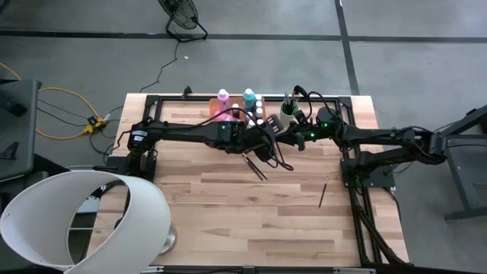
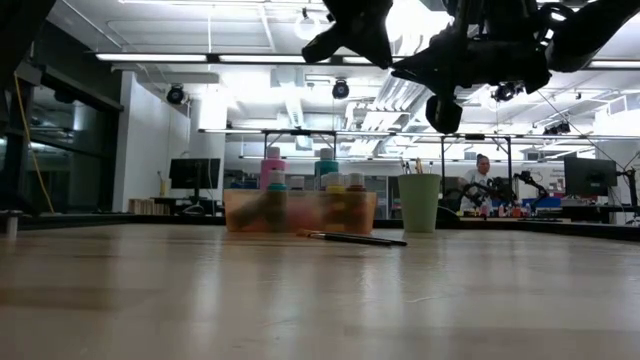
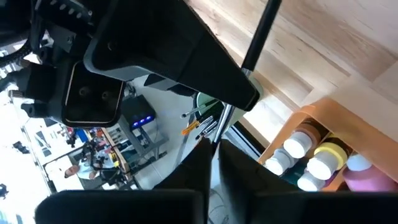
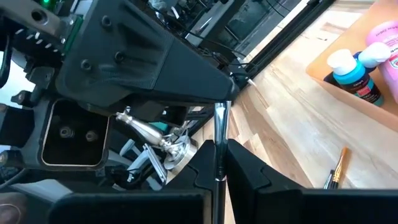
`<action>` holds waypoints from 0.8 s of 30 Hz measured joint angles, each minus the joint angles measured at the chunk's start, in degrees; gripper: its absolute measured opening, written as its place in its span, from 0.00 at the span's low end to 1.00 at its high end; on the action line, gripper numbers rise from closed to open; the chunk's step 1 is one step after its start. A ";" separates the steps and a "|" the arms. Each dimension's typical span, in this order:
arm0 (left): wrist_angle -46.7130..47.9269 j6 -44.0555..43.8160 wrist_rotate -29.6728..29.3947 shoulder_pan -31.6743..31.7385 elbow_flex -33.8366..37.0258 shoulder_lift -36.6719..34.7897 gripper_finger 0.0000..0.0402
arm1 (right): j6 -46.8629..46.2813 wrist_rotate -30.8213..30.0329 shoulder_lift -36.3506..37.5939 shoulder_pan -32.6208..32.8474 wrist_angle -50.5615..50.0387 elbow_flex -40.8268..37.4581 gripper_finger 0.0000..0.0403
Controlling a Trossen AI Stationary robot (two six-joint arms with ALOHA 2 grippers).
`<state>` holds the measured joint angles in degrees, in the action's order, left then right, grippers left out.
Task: Pick & Place Paint Supplies
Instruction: Put the silver paint brush into the green cup
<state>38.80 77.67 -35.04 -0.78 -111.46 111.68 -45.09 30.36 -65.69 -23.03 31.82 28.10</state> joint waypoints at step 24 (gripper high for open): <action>15.79 -66.30 25.77 8.50 3.38 -4.15 0.29 | 27.73 -38.47 2.61 -10.26 0.19 0.07 0.03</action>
<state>54.59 11.37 -9.27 7.73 -108.08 107.53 -17.35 -8.11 -63.08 -33.29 32.02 28.16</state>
